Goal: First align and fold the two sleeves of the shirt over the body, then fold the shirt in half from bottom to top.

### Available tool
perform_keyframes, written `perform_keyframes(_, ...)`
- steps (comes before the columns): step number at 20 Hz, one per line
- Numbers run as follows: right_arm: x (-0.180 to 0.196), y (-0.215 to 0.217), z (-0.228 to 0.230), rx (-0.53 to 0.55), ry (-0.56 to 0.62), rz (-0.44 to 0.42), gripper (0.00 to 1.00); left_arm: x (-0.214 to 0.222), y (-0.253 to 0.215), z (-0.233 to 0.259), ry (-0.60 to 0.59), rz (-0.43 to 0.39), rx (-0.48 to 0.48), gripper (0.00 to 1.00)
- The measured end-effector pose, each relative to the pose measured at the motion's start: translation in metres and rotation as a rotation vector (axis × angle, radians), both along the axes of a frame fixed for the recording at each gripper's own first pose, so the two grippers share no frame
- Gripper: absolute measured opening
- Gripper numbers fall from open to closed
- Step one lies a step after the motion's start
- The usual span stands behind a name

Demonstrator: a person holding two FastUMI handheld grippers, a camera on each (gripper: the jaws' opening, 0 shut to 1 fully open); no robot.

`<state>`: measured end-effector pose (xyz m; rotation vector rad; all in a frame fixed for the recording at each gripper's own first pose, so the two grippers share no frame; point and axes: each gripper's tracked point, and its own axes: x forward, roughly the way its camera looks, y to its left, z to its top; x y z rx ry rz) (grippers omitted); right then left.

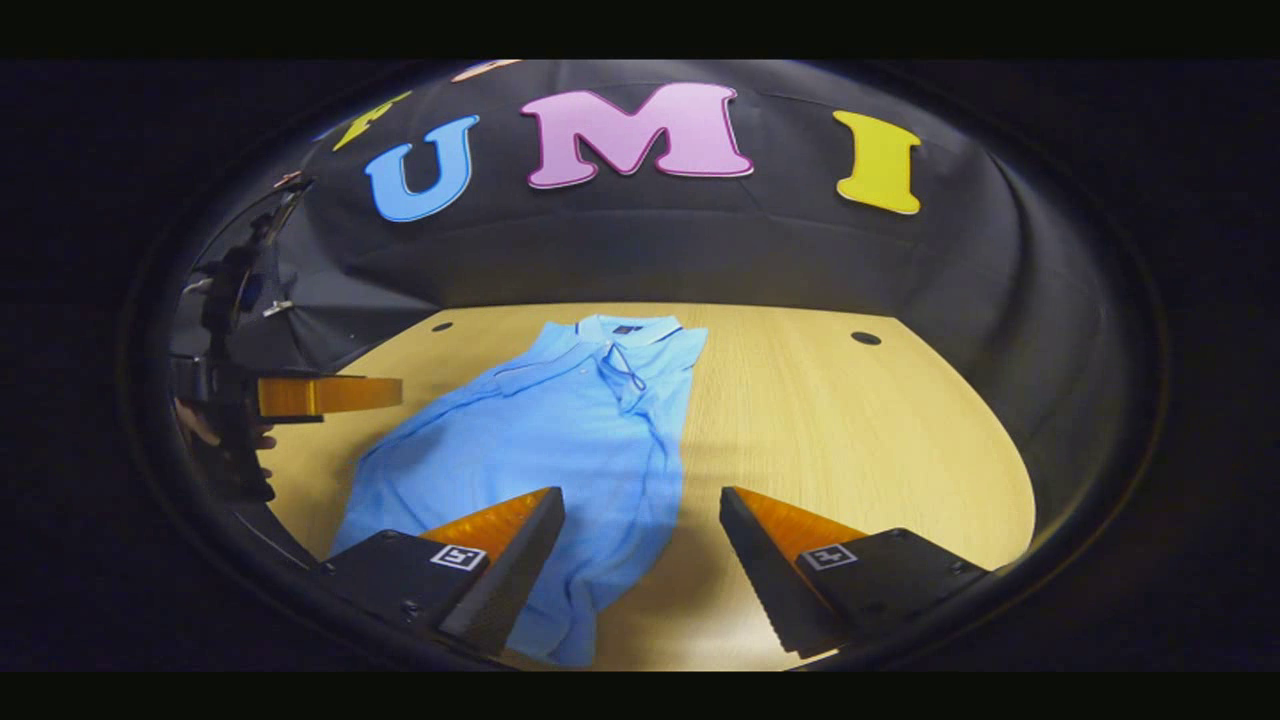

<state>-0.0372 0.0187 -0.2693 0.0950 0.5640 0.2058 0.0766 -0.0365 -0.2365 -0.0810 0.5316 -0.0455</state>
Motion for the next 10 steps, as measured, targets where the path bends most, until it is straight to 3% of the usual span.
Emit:
perform_keyframes(5,-0.054,0.015,-0.017,-0.006,0.076,-0.015,0.98,-0.075,0.017,-0.053,0.108,0.025,0.0,0.98)
perform_keyframes(10,-0.085,0.026,-0.038,-0.028,0.129,-0.027,0.98,-0.113,0.011,-0.082,0.156,0.015,0.014,0.98)
